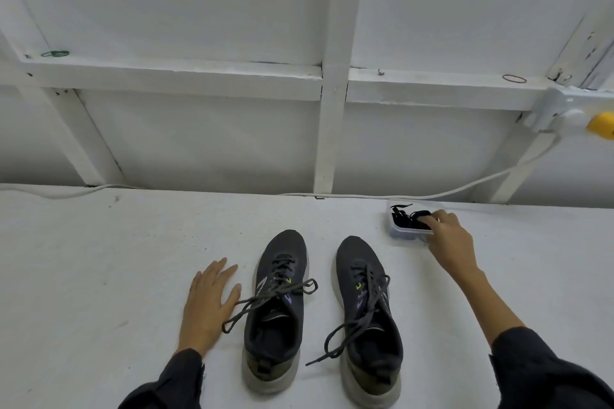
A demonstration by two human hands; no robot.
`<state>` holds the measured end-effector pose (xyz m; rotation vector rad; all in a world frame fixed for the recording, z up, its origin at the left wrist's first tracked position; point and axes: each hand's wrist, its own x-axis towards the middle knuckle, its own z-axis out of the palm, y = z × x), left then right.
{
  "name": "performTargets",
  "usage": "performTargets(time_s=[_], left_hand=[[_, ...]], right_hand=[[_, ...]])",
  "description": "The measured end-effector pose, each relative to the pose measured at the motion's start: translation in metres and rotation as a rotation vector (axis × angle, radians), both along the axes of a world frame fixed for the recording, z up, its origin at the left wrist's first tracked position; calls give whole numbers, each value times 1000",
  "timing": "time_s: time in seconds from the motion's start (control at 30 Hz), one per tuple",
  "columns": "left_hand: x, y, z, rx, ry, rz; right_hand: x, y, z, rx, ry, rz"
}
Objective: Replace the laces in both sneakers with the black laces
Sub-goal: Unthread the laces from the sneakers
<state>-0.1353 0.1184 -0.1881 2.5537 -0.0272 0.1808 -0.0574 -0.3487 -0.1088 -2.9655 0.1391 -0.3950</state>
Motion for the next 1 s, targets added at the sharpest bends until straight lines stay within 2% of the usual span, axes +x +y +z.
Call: performTargets(time_s=[0.1,0.2,0.27,0.33,0.4,0.53,0.63,0.83,1.0], left_hand=[[4,1,2,-105,23,20],[7,-11,34,-477,132,167],[4,-31,69,-714,130,248],[-7,-58,106,-822,46,186],[-23,-92,135,-931,38,48],[-51,-164,124,-965,301,-160],[-60,-196,95,-934,465,-146],[-57,-217,80,-881,418,-123],[-47,-215,81,-886,396,-118]], right_hand=[[-18,27,0,351,-59,22],[-55,59,5,804,55,53],[-84,78,9,1002,168,54],[-110,94,7,1134,243,50],[-131,106,2,1253,262,38],[-149,125,-5,1417,199,-5],[-147,134,-10,1457,182,-17],[-141,137,-12,1442,199,-42],[-132,127,-3,1360,198,37]])
